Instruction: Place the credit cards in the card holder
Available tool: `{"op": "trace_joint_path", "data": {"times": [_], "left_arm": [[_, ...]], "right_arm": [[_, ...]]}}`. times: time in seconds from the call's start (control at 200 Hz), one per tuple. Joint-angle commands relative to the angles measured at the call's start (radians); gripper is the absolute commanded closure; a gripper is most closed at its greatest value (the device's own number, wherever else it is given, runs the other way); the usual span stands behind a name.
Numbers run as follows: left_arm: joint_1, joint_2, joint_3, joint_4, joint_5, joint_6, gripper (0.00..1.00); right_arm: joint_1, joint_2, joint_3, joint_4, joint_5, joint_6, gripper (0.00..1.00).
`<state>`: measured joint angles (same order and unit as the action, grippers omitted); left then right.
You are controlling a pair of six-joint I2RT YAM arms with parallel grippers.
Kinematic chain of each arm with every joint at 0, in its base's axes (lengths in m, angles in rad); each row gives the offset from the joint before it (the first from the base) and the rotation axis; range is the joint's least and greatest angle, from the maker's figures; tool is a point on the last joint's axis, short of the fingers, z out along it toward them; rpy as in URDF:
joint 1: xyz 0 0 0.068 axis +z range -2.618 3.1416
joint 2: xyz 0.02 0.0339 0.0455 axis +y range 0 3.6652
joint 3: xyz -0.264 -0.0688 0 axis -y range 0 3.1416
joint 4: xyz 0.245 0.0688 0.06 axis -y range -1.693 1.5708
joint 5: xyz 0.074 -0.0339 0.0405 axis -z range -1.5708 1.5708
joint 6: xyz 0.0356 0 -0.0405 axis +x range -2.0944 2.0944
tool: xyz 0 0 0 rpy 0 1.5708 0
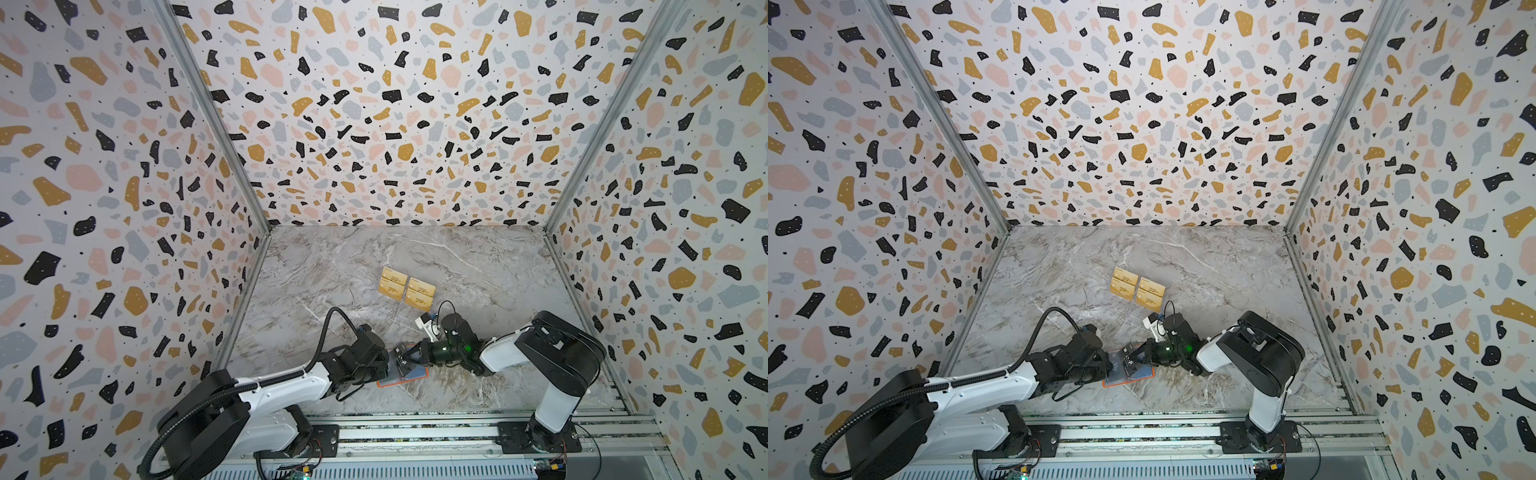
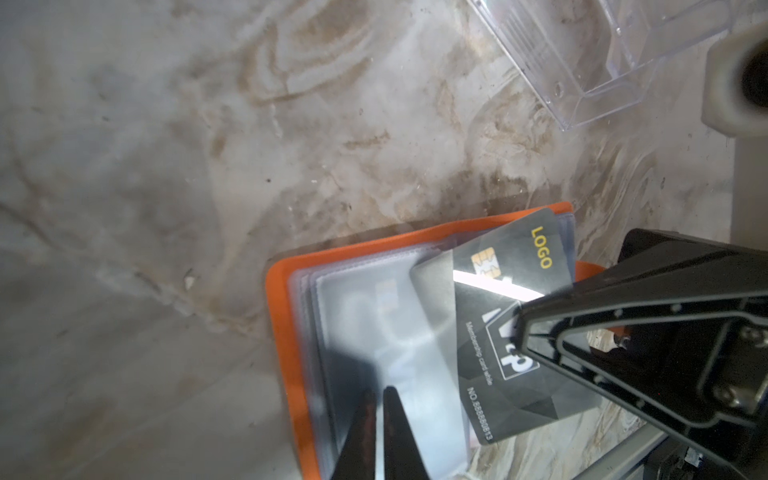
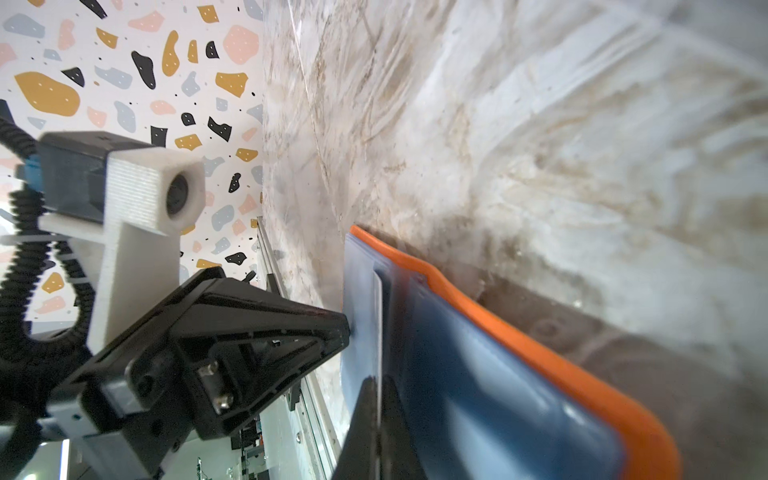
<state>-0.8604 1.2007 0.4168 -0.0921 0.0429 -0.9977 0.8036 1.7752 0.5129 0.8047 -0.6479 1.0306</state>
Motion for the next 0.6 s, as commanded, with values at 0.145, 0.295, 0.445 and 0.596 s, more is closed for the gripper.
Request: {"op": "trace_joint_path", "data": {"times": [0.145,0.295,0.445,0.596], "left_arm": [[-0.006,-0.004,-0.024,-0.012,0.01,0.011,0.9],[-0.007,-0.012,-0.032,-0.002,0.02,0.005,0.9],[-0.009,-0.012,-0.038,0.007,0.026,0.001,0.9],[-0.009,-0.013,-0.038,0.012,0.029,0.001,0.9]], "right_arm": [[0.007,0.031,-0.019,0.083,0.022,0.046,1.0],[0.015,0.047,-0.025,0.115,0.032,0.058,1.0],[0.02,0.066,-0.037,0.164,0.033,0.081,1.0],[0.029,0.075,-0.036,0.174,0.043,0.084,1.0]]}}
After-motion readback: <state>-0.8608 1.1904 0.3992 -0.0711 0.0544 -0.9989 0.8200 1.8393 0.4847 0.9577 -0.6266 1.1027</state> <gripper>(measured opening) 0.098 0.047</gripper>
